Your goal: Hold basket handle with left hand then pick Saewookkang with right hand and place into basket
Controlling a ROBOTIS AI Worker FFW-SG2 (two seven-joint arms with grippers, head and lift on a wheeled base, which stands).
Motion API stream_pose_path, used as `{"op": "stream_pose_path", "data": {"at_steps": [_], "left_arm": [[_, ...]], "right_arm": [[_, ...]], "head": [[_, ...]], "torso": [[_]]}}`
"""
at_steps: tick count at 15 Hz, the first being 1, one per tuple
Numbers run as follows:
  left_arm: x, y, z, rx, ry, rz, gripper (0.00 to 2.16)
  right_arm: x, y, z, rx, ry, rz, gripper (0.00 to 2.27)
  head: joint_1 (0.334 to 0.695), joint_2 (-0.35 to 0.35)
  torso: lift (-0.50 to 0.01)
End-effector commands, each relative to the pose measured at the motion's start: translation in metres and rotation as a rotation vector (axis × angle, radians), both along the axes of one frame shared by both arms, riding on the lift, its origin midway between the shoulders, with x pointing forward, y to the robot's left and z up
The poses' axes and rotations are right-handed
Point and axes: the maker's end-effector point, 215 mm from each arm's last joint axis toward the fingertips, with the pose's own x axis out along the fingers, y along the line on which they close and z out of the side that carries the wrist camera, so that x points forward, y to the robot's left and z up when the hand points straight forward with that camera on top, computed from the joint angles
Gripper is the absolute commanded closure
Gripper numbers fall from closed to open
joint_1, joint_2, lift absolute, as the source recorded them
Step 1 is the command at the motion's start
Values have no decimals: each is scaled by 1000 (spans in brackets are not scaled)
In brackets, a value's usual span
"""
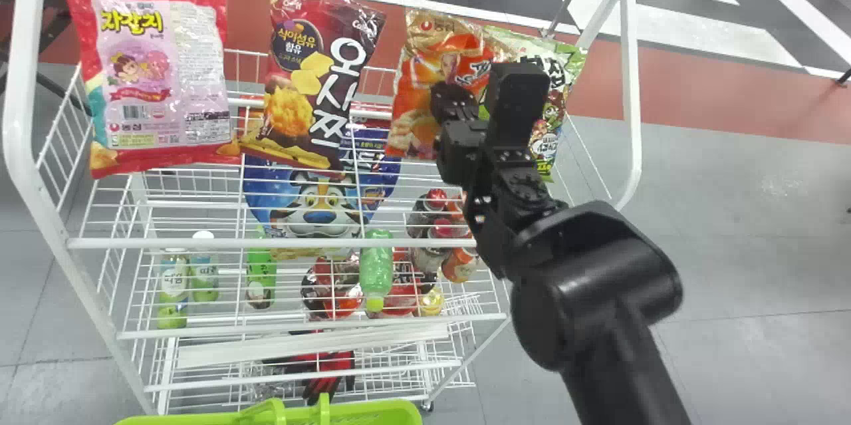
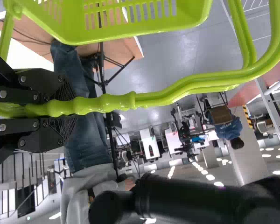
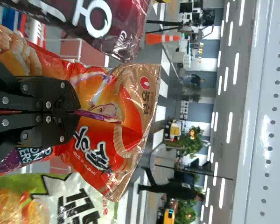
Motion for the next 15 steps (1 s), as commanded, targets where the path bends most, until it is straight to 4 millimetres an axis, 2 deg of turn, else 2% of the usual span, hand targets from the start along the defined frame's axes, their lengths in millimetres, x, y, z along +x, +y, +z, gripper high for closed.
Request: {"op": "stream_pose_path", "data": {"at_steps": [1, 6, 10, 11, 15], "left_arm": [[1, -1, 2, -3, -7, 1, 1774], [2, -6, 9, -3, -21, -5, 1774], [7, -3, 10, 3, -31, 5, 1774], [9, -3, 9, 9, -36, 8, 1774], [18, -3, 8, 19, -47, 31, 1774]], "right_arm": [[-47, -2, -12, -26, 128, 17, 2216], [-152, -10, -31, -16, 382, 68, 2216], [-244, -15, -62, -60, 646, 125, 2213], [-258, -12, -65, -52, 683, 149, 2213], [-271, 15, -53, 36, 684, 257, 2199]], "head": [[695, -350], [695, -350], [695, -350], [695, -350], [695, -350]], "torso": [[-19], [-19], [-19], [-19], [-19]]}}
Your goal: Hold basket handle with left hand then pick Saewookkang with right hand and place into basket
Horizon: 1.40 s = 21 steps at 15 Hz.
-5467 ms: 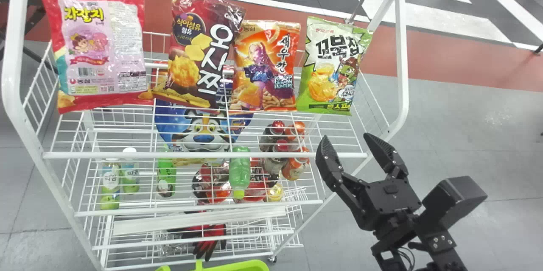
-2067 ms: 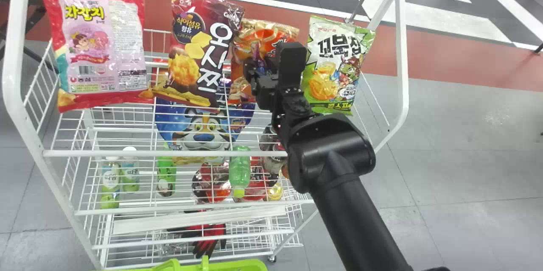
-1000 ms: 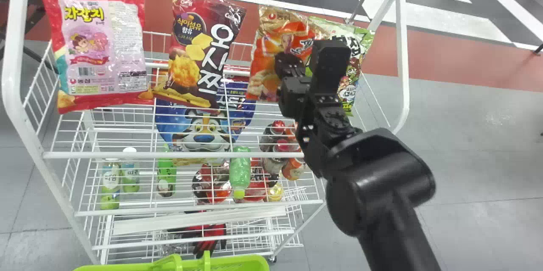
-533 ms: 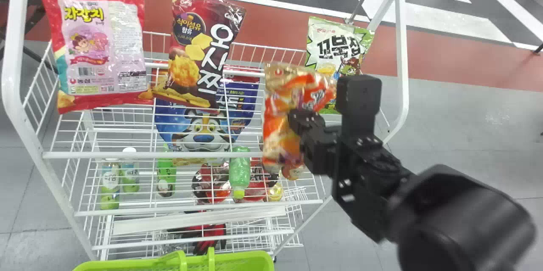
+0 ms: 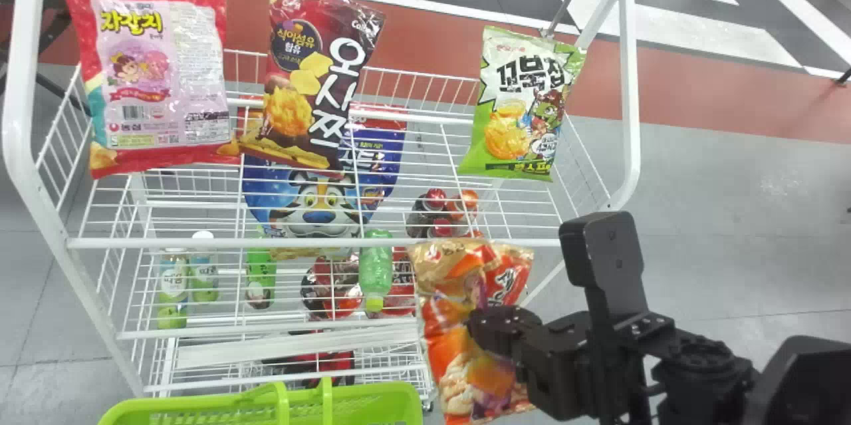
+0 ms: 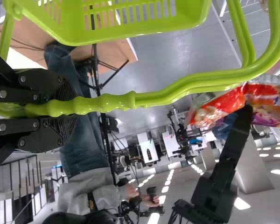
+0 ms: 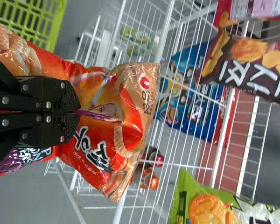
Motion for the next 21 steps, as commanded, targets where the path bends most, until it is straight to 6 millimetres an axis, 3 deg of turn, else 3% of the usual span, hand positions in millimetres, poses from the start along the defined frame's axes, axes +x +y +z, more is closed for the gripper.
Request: {"op": "stream_pose_path", "data": {"at_steps": [1, 7, 14, 17, 21], "left_arm": [[6, 0, -1, 7, -8, 15, 1774], [16, -2, 0, 11, -24, 32, 1774], [20, -1, 3, 10, -36, 36, 1774], [21, 0, 6, 9, -40, 35, 1774], [19, 0, 8, 7, -41, 30, 1774]], "right_arm": [[-9, 19, 3, 62, 20, 47, 2196], [-44, 46, -22, 85, 117, 128, 2172], [-112, 108, -91, 122, 342, 279, 2172], [-126, 109, -119, 83, 404, 292, 2175], [-136, 86, -160, 16, 491, 268, 2084]], "head": [[695, -350], [695, -350], [695, -350], [695, -350], [695, -350]], "torso": [[-19], [-19], [-19], [-19], [-19]]}}
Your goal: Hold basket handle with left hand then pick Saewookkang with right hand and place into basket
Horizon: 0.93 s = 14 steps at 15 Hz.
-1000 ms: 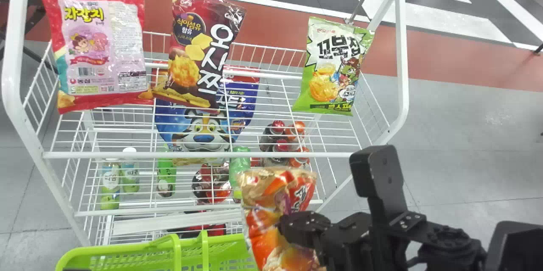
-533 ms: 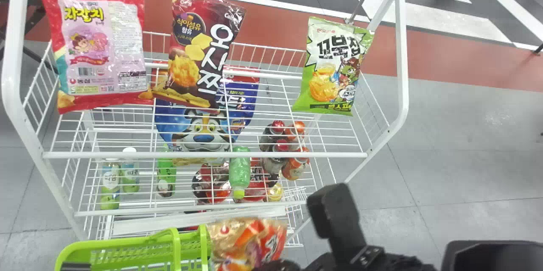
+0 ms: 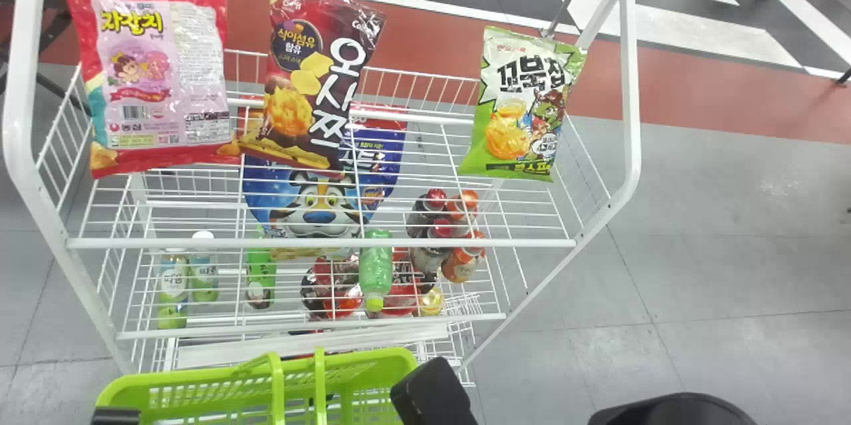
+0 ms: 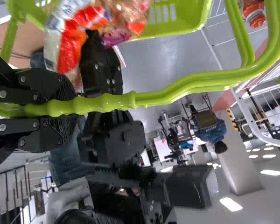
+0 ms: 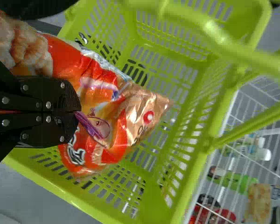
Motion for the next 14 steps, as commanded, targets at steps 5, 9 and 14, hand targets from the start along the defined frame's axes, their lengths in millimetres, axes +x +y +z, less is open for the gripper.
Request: {"op": "stream_pose_path", "data": {"at_steps": [5, 9, 14], "left_arm": [[-3, 1, 2, -2, 4, -5, 1774], [-5, 1, 2, -3, 4, -5, 1774], [-5, 0, 2, -2, 6, -7, 1774]], "right_arm": [[16, -26, -36, -60, -13, -35, -2], [111, -42, 2, 6, -288, -186, 63], [171, -54, 63, 154, -458, -333, 76]], "head": [[695, -350], [695, -350], [695, -350]], "torso": [[-19], [-19], [-19]]}}
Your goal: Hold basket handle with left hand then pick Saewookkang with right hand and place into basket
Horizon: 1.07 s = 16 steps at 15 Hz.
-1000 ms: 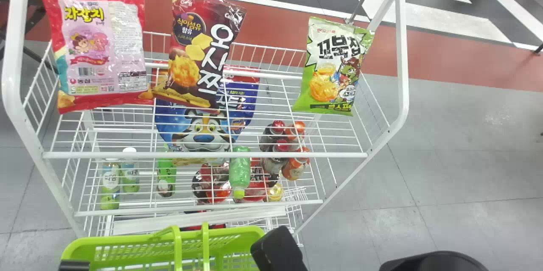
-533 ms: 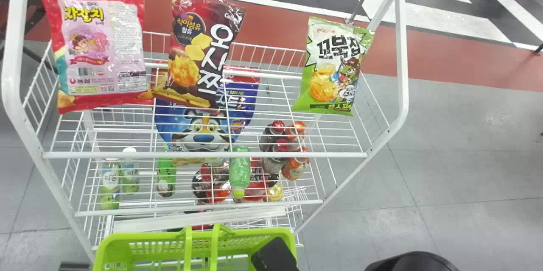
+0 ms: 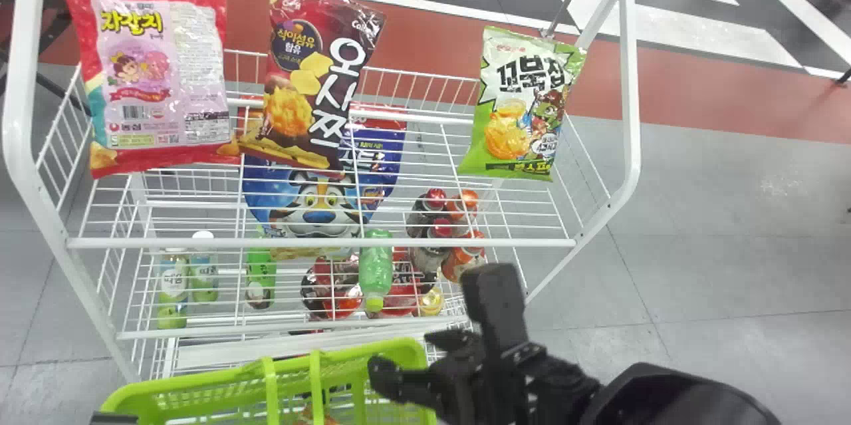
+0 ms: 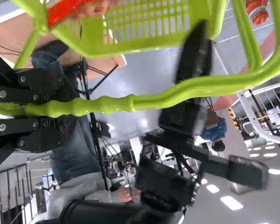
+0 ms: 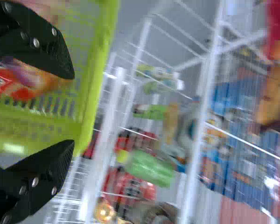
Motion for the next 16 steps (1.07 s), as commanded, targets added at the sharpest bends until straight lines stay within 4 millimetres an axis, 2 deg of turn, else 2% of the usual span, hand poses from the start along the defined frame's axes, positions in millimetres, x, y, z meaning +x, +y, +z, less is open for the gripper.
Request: {"op": "stream_pose_path", "data": {"at_steps": [1, 3, 6, 11, 13, 15, 16], "left_arm": [[0, 0, -1, 2, 1, -1, 1774], [0, 0, -1, 2, 3, 1, 1774], [2, -1, -3, 2, 3, 4, 1774], [3, -3, -6, 1, 3, 0, 1774], [3, -3, -8, 0, 7, 1, 1774], [1, -3, -9, -3, 15, 0, 1774], [-2, -2, -9, -5, 20, -3, 1774]], "right_arm": [[12, -5, 28, 85, -42, -48, 76], [19, -11, 49, 110, -96, -68, 83], [48, -25, 86, 149, -247, -116, 87], [85, -63, 156, 114, -580, -207, 100], [87, -75, 171, 99, -696, -236, 110], [74, -82, 188, 90, -856, -253, 110], [64, -83, 186, 100, -885, -262, 110]], "head": [[695, -350], [695, -350], [695, -350], [695, -350], [695, -350], [695, -350], [695, -350]], "torso": [[-19], [-19], [-19], [-19], [-19], [-19], [-19]]}}
